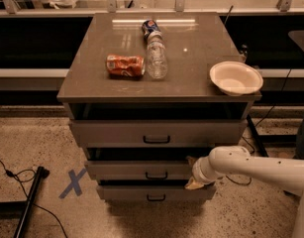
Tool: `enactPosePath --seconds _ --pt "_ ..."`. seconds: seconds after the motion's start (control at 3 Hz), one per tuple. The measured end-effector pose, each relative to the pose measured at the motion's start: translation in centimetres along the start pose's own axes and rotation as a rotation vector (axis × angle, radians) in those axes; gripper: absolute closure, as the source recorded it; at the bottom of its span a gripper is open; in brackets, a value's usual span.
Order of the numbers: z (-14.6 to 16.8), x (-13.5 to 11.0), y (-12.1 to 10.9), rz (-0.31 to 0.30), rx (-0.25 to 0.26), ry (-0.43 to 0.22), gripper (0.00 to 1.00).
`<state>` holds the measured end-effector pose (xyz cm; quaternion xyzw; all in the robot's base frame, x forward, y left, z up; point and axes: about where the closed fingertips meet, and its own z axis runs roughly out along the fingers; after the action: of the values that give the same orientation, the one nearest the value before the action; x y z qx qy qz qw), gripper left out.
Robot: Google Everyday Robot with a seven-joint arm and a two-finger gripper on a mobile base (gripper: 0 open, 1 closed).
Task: Open middle drawer
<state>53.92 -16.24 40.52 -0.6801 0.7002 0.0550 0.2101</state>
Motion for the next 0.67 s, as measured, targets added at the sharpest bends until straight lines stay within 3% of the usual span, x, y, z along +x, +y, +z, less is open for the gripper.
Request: enactPosePath --seconds 0.33,0.67 --pt "-0.11 -0.05 -0.02 0.000 0.000 0.000 0.45" --pt "-0.27 -0.11 -0.06 0.000 0.000 0.000 0.26"
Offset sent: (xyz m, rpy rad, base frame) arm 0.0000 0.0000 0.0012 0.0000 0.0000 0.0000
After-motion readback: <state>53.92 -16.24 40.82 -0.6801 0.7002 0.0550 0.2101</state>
